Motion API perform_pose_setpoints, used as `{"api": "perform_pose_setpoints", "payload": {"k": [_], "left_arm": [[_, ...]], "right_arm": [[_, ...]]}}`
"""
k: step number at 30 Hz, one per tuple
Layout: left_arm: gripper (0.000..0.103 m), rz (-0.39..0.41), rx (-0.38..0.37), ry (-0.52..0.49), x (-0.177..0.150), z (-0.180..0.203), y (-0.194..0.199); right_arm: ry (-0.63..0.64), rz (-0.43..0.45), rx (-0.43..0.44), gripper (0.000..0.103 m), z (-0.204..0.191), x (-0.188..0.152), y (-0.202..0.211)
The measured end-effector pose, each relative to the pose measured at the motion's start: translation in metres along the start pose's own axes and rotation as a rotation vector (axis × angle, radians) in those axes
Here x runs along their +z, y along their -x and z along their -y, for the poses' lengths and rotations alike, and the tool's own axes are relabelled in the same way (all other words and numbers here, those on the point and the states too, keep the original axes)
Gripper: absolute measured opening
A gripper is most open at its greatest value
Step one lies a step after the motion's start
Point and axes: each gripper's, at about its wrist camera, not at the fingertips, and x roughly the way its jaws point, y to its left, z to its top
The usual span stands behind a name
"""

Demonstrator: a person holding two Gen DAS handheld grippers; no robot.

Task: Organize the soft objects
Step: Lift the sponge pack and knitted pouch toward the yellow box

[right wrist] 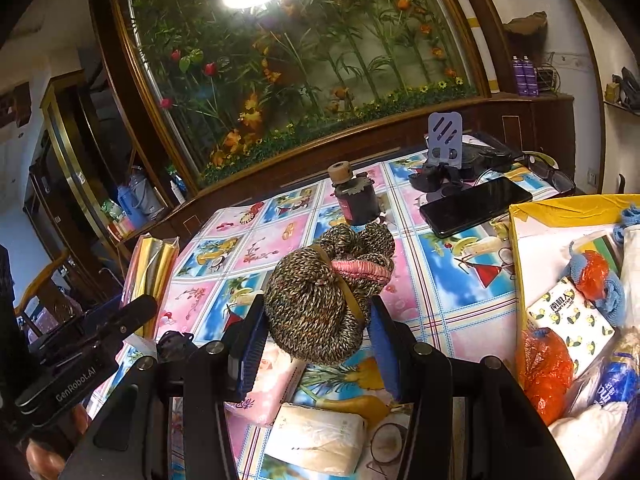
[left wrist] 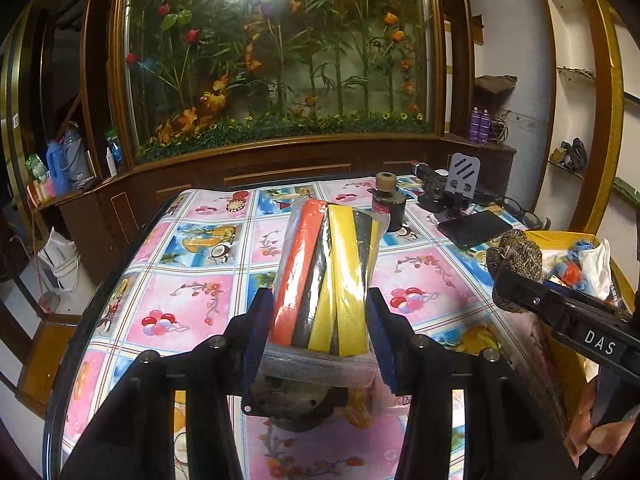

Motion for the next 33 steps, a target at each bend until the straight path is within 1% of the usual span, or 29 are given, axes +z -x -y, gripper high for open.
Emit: {"api": "perform_pose_setpoints", "payload": {"k": [5,16,20,26,28,29,31,33], "left_arm": [[0.046,0.006,-0.004,-0.012,-0.002,0.009,0.003],[0.046,0.002,-0.038,-0.016,-0.003,0.031,0.004],[0.046,-0.008,-0.080,-0.011,-0.004,0.049,0.006],[0.046,-0.015,-0.144,-0.072,-0.008,0.083,0.010],[0.046,0.006,-0.140,-0.074,-0.006,0.080,0.014],[0.046,0.015,-0.134,-0.059,-0.003,0.074,0.015],[0.046,0.012,-0.128,0.004,0.006,0.053,0.015],[0.046,-0.019,-0.136,0.082,0.013,0.029,0.011]], "right_arm": [[-0.005,0.009,0.001,0.053,0.002,0.000,0.004],[-0.036,0.041,0.008,0.053,0.013,0.001,0.019],[-0.061,0.069,0.010,0.053,0.022,0.002,0.031],[-0.108,0.105,-0.005,0.053,0.040,0.004,0.047],[-0.117,0.110,-0.007,0.053,0.045,0.004,0.051],[-0.120,0.112,-0.007,0.053,0.047,0.004,0.054],[-0.123,0.119,-0.005,0.053,0.049,0.004,0.059],[-0.120,0.121,-0.005,0.053,0.051,0.004,0.062]]}}
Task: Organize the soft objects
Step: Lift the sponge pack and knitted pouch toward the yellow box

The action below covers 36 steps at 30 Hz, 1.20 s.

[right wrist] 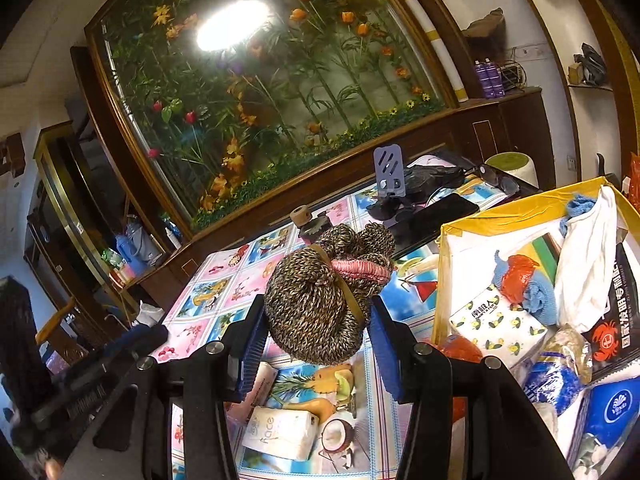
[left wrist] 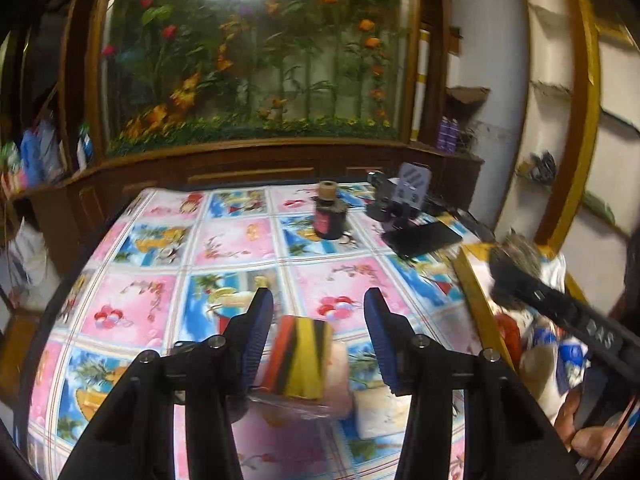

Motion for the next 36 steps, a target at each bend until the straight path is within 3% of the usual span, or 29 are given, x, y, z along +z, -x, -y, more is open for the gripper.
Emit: {"api": "perform_pose_setpoints", "payload": {"k": [5,8,9,11,15,18,21,24,30,36], "left_arm": [[0.046,-0.110,-0.072,0.103,0.004,-0.031,-0.016],[0.052,-0.188,-0.085,0.074,-0.004,-0.024,-0.031],[0.056,-0.217,-0.061,0.041,-0.008,-0.016,-0.037],[0.074,-0.248,-0.020,0.007,-0.016,-0.008,-0.045],[0.074,-0.292,0.070,-0.060,-0.026,0.003,-0.062],[0.074,-0.316,0.097,-0.088,-0.030,0.007,-0.077],[0.071,-0.319,0.124,-0.118,-0.031,0.012,-0.088],[0.048,-0.357,0.116,-0.098,-0.031,0.009,-0.101],[0.044,-0.345,0.099,-0.097,-0.032,0.010,-0.103],[0.042,-0.299,-0.007,-0.077,-0.027,0.022,-0.084]], "right_arm": [[-0.007,-0.003,0.016,0.053,0.003,0.001,0.004],[-0.009,0.001,0.024,0.053,0.004,0.001,0.006],[-0.010,0.002,0.025,0.053,0.004,0.001,0.007],[-0.012,0.001,0.026,0.053,0.005,0.001,0.007],[-0.011,-0.006,0.029,0.053,0.005,0.001,0.008],[-0.007,-0.006,0.030,0.053,0.003,0.001,0.008],[-0.008,-0.010,0.031,0.053,0.003,0.000,0.008],[-0.008,-0.011,0.033,0.053,0.003,0.000,0.007],[-0.009,-0.012,0.039,0.053,0.003,-0.001,0.005],[-0.018,0.000,0.036,0.053,0.004,0.000,0.005]]}}
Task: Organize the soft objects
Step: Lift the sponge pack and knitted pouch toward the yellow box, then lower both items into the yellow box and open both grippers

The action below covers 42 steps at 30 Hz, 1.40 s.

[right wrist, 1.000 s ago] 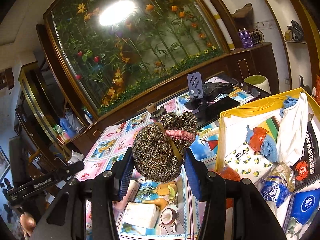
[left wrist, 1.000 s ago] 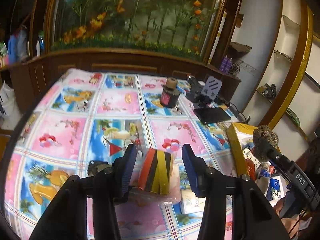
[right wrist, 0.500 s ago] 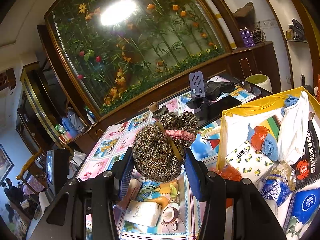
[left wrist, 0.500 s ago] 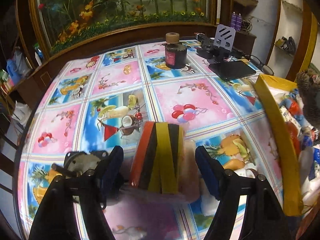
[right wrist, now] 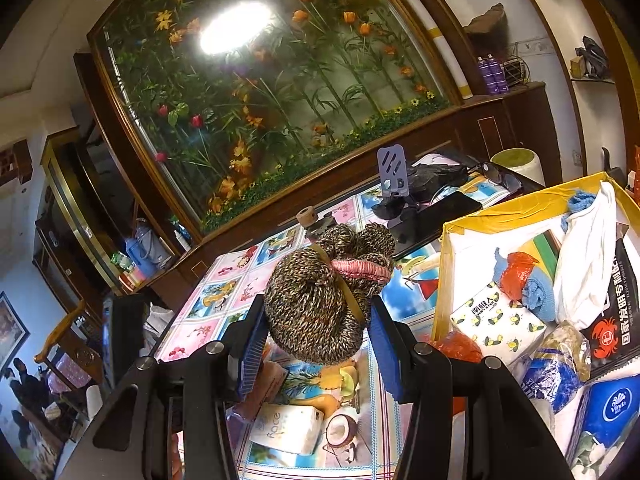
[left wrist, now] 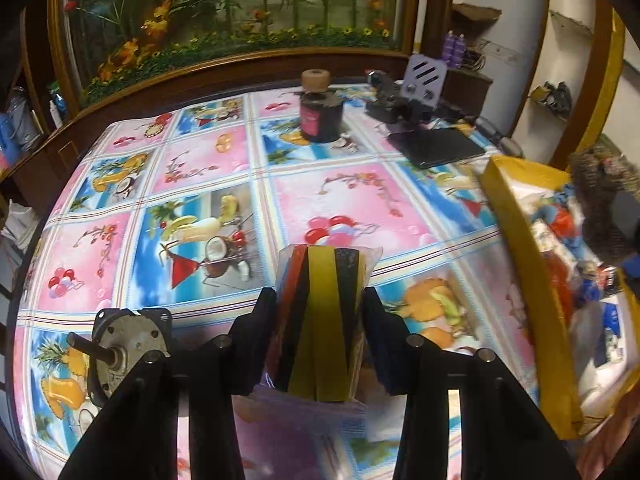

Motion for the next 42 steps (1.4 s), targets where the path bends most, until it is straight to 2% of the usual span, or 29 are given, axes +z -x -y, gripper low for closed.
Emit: {"api": "perform_pose_setpoints", "payload": {"k": [6,11,16,21,24,29,33,35,37,39,42], "left_arm": [[0.042,0.047,-0.140,0.053,0.004,0.019,0.019],[0.042,0.076,-0.304,0.061,0.005,0.062,0.033],[0.042,0.087,-0.416,0.042,0.002,0.109,0.041],[0.042,0.043,-0.467,-0.004,-0.004,0.149,0.034],[0.042,0.011,-0.497,-0.030,-0.010,0.170,0.027],[0.042,-0.034,-0.534,-0.129,-0.023,0.205,0.019],[0.046,-0.042,-0.533,-0.197,-0.033,0.219,0.017],[0.061,-0.031,-0.526,-0.206,-0.034,0.221,0.019],[0.068,-0.008,-0.524,-0.200,-0.034,0.219,0.025],[0.069,0.018,-0.529,-0.193,-0.031,0.214,0.032],[0.069,0.058,-0.510,-0.184,-0.028,0.202,0.044]], "right_arm": [[-0.009,0.028,-0.015,0.053,0.004,0.006,0.007],[-0.033,0.102,-0.106,0.053,0.017,0.015,0.023],[-0.083,0.147,-0.167,0.053,0.041,0.024,0.041],[-0.106,0.143,-0.258,0.053,0.067,0.032,0.061],[-0.110,0.137,-0.354,0.053,0.082,0.032,0.075],[-0.182,0.090,-0.449,0.053,0.118,0.033,0.086],[-0.238,0.072,-0.468,0.056,0.137,0.033,0.091],[-0.234,0.084,-0.470,0.073,0.136,0.033,0.097],[-0.218,0.110,-0.489,0.080,0.134,0.032,0.105],[-0.201,0.148,-0.497,0.081,0.129,0.032,0.115],[-0.212,0.205,-0.440,0.082,0.120,0.032,0.129]]}}
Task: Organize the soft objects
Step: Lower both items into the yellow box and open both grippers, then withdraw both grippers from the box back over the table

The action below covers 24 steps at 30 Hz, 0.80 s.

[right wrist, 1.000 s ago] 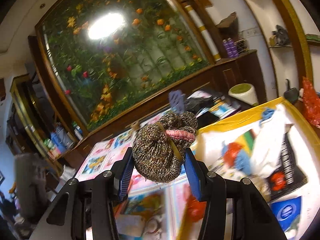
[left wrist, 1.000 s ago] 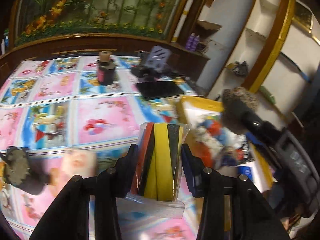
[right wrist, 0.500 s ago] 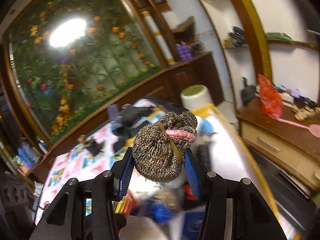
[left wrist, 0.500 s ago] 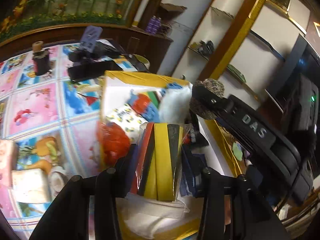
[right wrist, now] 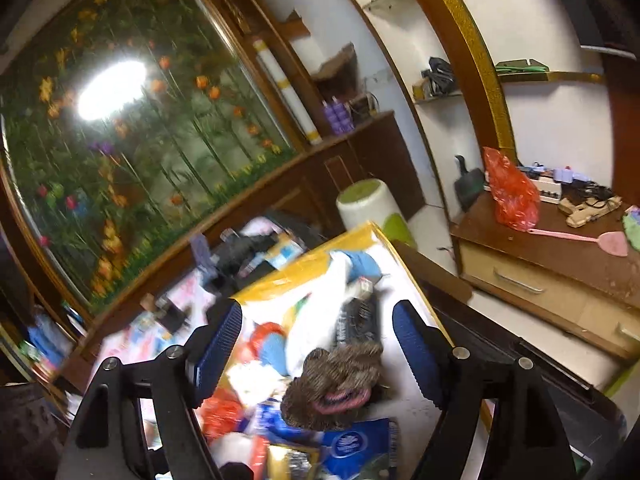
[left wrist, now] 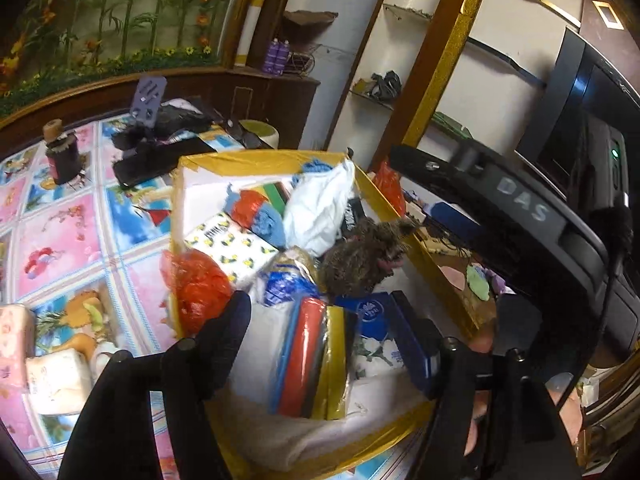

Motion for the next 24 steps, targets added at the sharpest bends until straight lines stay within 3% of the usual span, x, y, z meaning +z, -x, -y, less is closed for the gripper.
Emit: {"api": "perform_pose_setpoints", "payload": {"k": [5,10,14,18,24], "left_arm": [[0.069,0.025,0.064,0.038,-0.003,-0.028,0.028],[0.069,0.059,0.183,0.085,-0.025,-0.082,0.075],[0.069,0.117,0.304,0.168,-0.048,-0.135,0.123],[0.069,0.164,0.411,0.273,-0.066,-0.186,0.162],[0.069,0.185,0.464,0.384,-0.074,-0.224,0.184]], "right_arm": [[0.064,0.009,0.136,0.082,-0.025,-0.001,0.021],[0.199,-0.061,0.265,0.083,-0.077,-0.027,0.024],[0.283,-0.189,0.393,0.083,-0.122,-0.063,0.009],[0.414,-0.381,0.494,0.083,-0.176,-0.109,-0.020],[0.545,-0.560,0.464,0.083,-0.227,-0.153,-0.071]]}}
